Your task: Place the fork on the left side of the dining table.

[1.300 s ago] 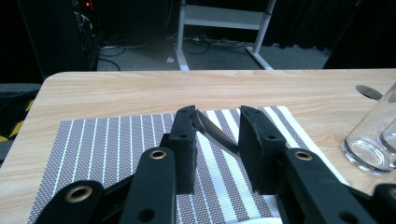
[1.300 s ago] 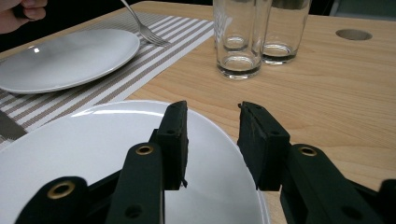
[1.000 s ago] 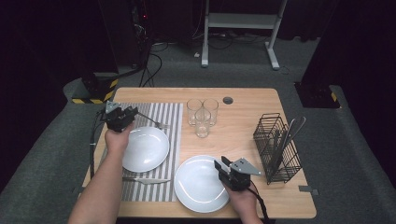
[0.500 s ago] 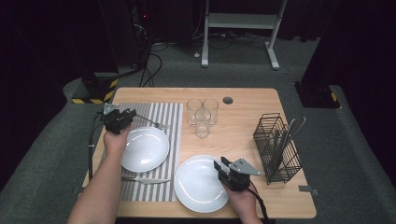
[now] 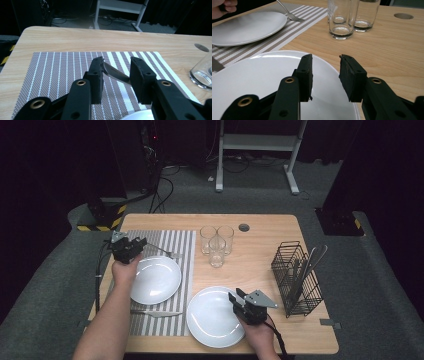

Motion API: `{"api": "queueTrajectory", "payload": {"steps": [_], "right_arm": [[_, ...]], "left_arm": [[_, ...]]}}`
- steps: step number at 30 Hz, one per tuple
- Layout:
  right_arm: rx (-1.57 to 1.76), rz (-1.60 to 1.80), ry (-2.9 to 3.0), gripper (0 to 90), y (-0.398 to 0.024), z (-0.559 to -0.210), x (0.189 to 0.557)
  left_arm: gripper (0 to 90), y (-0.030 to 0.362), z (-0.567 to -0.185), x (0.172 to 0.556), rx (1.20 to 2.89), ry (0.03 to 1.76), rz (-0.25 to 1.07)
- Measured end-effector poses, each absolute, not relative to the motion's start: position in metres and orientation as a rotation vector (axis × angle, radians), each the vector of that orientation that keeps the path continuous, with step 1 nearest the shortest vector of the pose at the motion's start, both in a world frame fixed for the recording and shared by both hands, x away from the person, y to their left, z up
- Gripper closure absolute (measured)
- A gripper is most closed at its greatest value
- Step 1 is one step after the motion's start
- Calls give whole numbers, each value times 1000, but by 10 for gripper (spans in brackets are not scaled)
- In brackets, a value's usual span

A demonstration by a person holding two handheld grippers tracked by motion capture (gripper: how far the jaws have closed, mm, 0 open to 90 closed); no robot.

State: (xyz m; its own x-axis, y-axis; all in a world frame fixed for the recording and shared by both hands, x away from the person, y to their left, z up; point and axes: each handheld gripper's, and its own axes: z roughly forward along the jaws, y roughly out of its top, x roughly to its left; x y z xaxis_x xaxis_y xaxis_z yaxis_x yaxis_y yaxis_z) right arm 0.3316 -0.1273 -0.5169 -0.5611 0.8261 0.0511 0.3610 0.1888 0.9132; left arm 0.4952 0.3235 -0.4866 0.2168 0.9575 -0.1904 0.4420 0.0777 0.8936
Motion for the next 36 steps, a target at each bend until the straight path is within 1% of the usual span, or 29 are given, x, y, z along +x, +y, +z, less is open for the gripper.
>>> {"api": "queueTrajectory", "payload": {"steps": [11,22,36], "right_arm": [[1112,1349,2014,625,-128,-517,332],[1111,1344,2018,625,-127,-518,332],[1112,1335,2025,625,-126,-520,332]], "left_arm": [[614,324,-489,497,1526,1398,657],[601,333,-497,501,1512,1443,593],[566,339,-506,501,1507,1485,568]]}}
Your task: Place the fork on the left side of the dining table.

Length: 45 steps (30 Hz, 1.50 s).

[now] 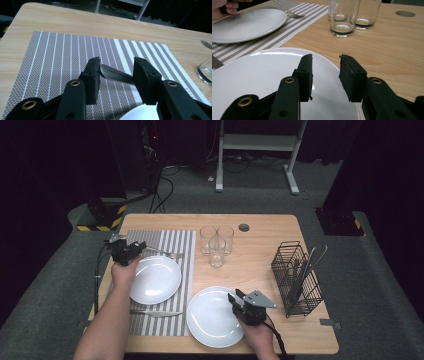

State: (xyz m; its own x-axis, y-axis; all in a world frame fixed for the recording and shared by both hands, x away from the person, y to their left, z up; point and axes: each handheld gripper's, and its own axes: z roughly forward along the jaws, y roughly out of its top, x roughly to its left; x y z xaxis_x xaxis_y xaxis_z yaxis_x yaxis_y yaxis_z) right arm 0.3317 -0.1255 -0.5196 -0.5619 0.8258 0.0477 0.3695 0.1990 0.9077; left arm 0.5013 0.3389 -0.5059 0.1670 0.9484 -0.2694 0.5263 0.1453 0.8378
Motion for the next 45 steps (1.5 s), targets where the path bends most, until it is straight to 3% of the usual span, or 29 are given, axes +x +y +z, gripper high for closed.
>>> {"api": "queueTrajectory", "payload": {"steps": [25,33,45], "right_arm": [[1107,1335,2017,625,-127,-518,331],[1107,1343,2010,625,-128,-517,331],[1106,1357,2005,625,-131,-515,331]], "left_arm": [[578,345,-495,500,1500,1509,623],[644,328,-490,494,1538,1480,637],[674,310,-487,484,1559,1472,659]]}}
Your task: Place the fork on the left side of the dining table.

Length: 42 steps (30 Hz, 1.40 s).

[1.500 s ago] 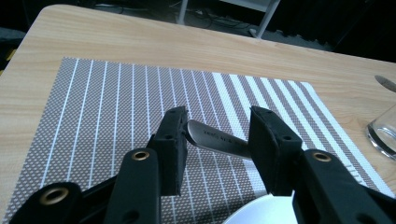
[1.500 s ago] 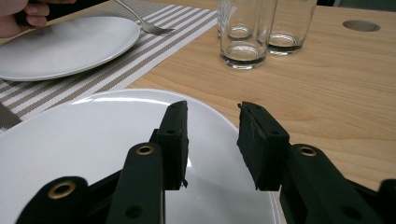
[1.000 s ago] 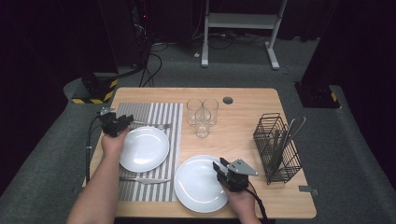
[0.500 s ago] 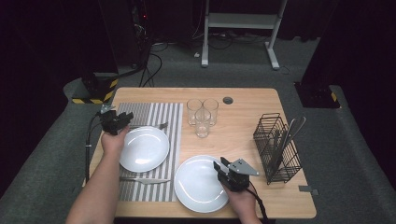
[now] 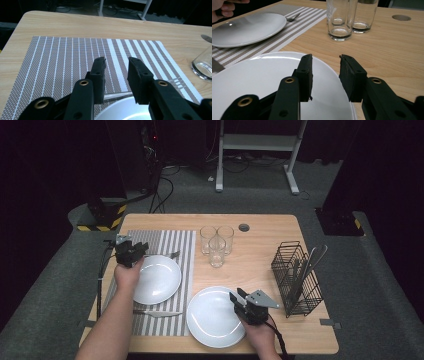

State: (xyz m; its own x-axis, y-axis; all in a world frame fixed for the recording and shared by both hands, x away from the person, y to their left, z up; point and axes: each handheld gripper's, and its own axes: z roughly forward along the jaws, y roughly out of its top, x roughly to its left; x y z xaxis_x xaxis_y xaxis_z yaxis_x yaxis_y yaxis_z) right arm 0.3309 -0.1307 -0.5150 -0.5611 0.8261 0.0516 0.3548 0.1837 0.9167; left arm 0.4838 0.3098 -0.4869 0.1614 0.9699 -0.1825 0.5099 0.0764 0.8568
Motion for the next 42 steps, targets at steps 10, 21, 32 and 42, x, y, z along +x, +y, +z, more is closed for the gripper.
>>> {"api": "queueTrajectory", "payload": {"steps": [10,21,32,42], "right_arm": [[1103,1369,2004,624,-131,-514,331],[1113,1372,1990,624,-135,-513,331],[1120,1382,1981,624,-138,-512,331],[1121,1387,1983,625,-137,-511,330]], "left_arm": [[700,291,-481,478,1589,1456,667],[726,252,-491,487,1661,1438,617],[647,216,-500,499,1730,1418,539],[657,200,-505,509,1773,1432,513]]}}
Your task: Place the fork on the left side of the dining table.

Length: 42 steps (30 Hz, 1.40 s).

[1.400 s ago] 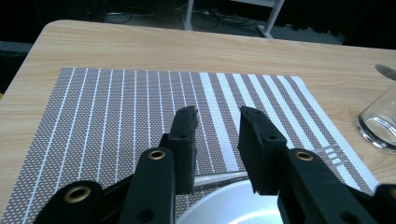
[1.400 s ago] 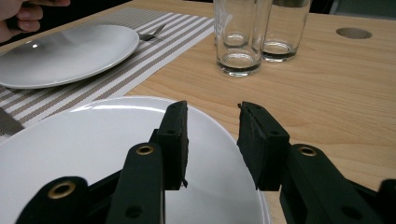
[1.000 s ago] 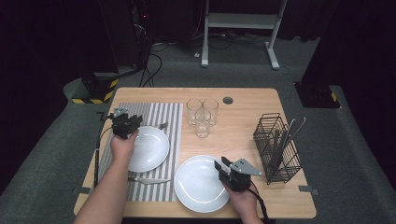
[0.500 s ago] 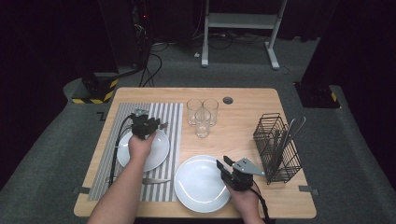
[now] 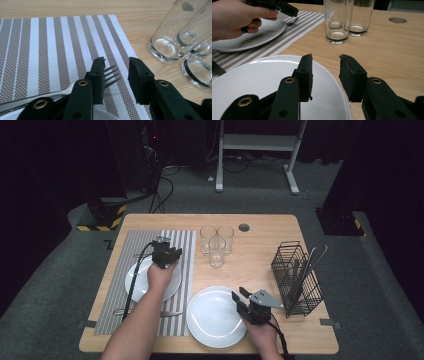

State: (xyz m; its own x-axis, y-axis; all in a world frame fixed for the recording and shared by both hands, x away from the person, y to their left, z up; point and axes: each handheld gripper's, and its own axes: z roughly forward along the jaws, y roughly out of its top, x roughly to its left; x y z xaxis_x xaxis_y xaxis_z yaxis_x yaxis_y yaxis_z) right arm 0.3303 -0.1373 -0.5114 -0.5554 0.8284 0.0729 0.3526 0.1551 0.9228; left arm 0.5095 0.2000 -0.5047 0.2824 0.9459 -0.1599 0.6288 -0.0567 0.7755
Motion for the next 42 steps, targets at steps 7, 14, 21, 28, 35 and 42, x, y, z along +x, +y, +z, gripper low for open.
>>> {"api": "queueTrajectory", "payload": {"steps": [7,14,21,28,35,42], "right_arm": [[1118,1388,1983,625,-137,-511,330],[1118,1388,1984,625,-137,-511,330],[1117,1388,1985,625,-137,-512,330],[1116,1387,1986,625,-137,-512,330],[1113,1384,1986,625,-136,-512,330],[1114,1386,1983,625,-137,-512,330]], "left_arm": [[669,194,-509,513,1790,1433,497],[676,191,-508,513,1791,1425,499],[680,190,-508,513,1796,1412,495],[680,189,-508,512,1802,1409,491],[664,189,-509,513,1795,1414,479],[645,193,-504,509,1774,1408,512]]}}
